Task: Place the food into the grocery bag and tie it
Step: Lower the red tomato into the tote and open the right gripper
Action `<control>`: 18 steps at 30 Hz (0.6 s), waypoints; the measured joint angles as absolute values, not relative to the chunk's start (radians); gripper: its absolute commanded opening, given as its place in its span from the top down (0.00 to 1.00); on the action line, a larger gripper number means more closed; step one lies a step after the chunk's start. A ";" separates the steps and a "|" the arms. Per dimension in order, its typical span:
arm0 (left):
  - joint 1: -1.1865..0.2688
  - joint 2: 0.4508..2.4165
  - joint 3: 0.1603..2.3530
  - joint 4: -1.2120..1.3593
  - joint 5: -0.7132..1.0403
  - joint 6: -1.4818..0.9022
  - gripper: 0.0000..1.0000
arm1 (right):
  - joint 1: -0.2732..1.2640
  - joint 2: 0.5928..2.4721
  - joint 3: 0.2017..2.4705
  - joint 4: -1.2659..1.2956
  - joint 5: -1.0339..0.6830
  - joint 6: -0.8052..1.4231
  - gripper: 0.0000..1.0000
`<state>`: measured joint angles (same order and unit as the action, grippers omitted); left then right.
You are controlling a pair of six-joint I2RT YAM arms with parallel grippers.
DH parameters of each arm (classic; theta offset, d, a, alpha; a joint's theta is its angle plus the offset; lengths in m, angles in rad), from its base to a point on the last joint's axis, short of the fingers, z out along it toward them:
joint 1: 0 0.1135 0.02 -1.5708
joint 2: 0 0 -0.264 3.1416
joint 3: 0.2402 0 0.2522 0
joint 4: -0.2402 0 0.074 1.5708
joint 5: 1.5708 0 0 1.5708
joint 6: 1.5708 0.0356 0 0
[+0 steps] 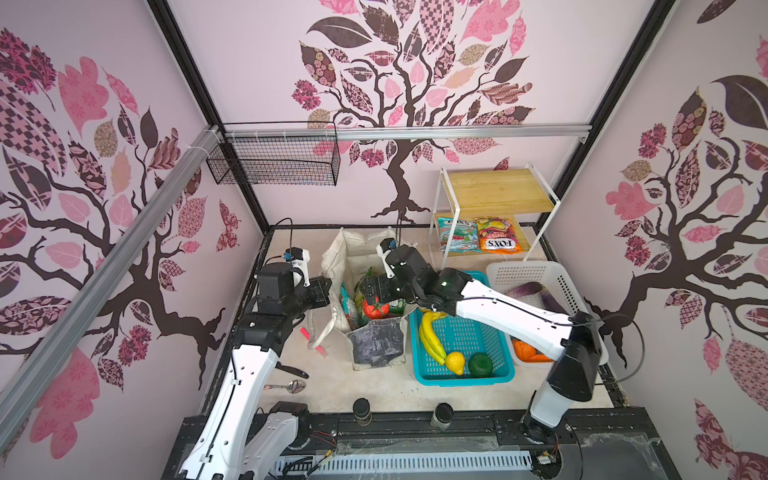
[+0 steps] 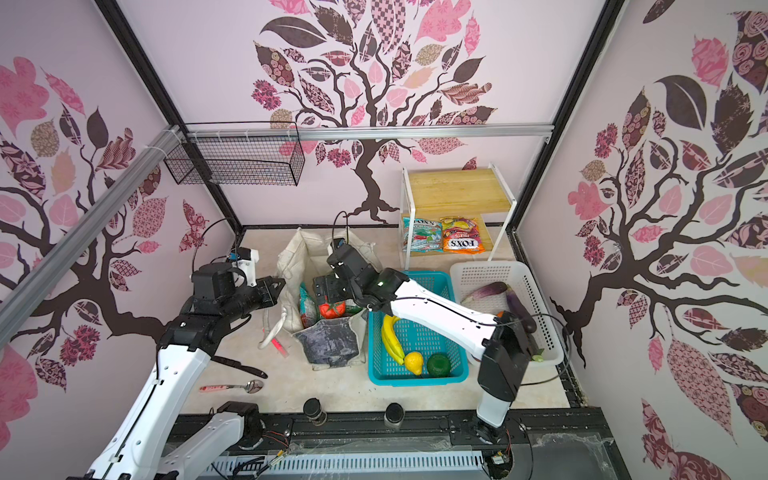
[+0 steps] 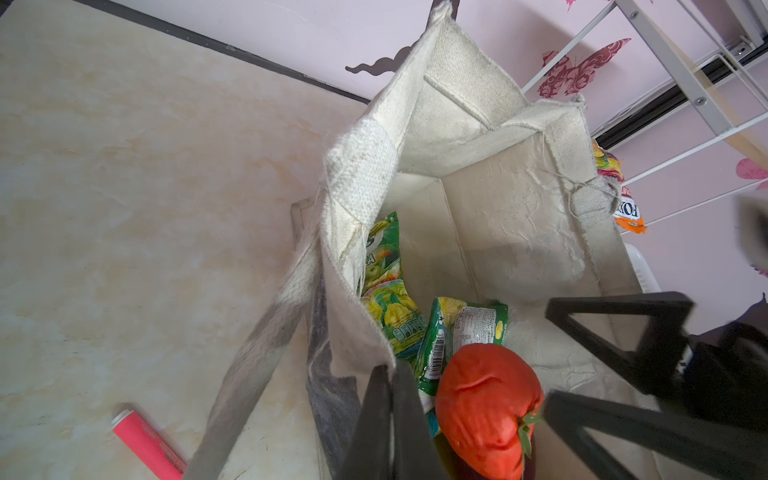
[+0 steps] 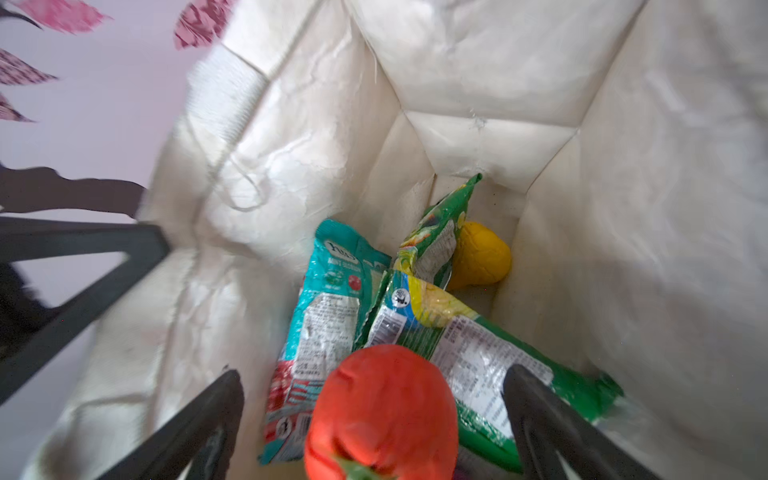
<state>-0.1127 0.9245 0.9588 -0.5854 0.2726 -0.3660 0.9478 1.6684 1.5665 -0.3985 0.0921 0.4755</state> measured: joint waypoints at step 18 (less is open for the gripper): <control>-0.113 0.921 0.959 -0.590 0.255 -0.366 1.00 | 0.657 1.248 1.073 -0.253 -0.011 0.611 0.27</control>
<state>-0.1127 0.9207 0.9588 -0.5903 0.2554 -0.3660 0.6571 1.2484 1.0729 -0.2535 -0.0113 0.6109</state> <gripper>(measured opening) 0.047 0.749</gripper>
